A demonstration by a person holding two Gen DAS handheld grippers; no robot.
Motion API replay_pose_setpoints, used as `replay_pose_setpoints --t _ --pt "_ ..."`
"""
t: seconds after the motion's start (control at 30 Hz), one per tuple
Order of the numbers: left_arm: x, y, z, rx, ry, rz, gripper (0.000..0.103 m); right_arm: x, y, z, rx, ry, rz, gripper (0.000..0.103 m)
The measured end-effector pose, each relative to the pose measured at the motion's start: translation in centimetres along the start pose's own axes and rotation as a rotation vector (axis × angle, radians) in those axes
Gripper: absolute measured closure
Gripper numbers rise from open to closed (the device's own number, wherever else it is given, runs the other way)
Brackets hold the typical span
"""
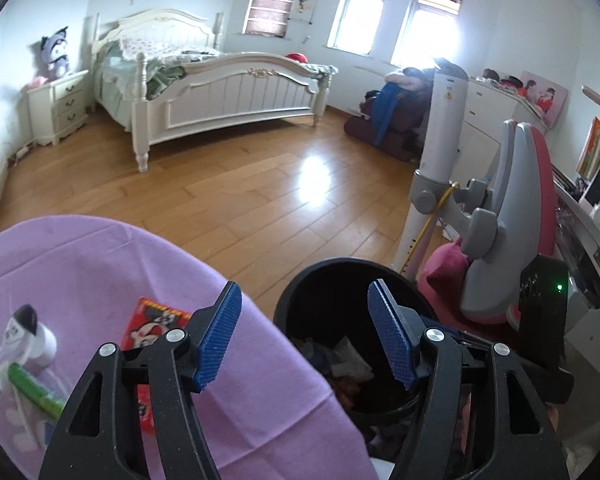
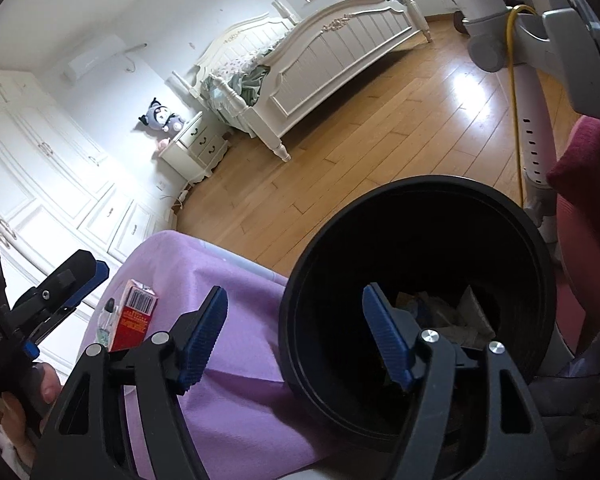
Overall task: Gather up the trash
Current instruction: 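Move both grippers back to the table while the left grasps the white eye-drop bottle, then grasp the red snack box with the right gripper while the left lifts the bottle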
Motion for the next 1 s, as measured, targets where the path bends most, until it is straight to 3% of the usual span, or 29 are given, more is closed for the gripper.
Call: replay_pose_setpoints --t 0.23,0.33,0.43,0.53,0.63,0.83,0.87,1.0 --pt "-3.2 -9.1 -4.9 0.127 0.027 -0.185 0.037 -0.8 -7.5 1.7 0.024 -0.060 -0.143 0.033" --pt "-4.1 -12.7 -6.6 0.220 0.043 -0.190 0.041 -1.3 -10.6 2.9 0.025 -0.103 -0.208 0.033" --pt "-4.1 -16.3 -7.0 0.270 -0.001 -0.187 0.044 -1.9 -13.2 4.3 0.022 -0.135 -0.254 0.033" --pt "-3.9 -19.1 -6.5 0.281 -0.058 -0.178 0.053 -2.1 -15.1 5.8 0.018 -0.180 -0.281 0.033" --pt "-3.7 -20.8 -5.7 0.234 -0.096 -0.155 0.053 -2.1 -16.7 7.6 -0.041 -0.220 -0.308 0.033" --pt "-3.4 -20.9 -3.8 0.198 -0.139 -0.118 0.057 -1.0 -17.9 10.0 -0.108 -0.277 -0.286 0.033" --pt "-3.4 -20.5 -3.2 0.195 -0.145 -0.109 0.062 -0.8 -18.2 10.4 -0.121 -0.286 -0.296 0.033" --pt "-2.8 -21.1 -2.7 0.192 -0.138 -0.106 0.062 -0.4 -19.8 11.6 -0.198 -0.286 -0.380 0.033"
Point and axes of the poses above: each gripper's, at about its wrist camera, not at the fingertips, and z roughly the way its jaws point, y to its right, x to its top, the point moved 3 cm from there along z, roughly the way its jaws point, and after that the axes turned 15 degrees about -y, right-handed, at the moved point
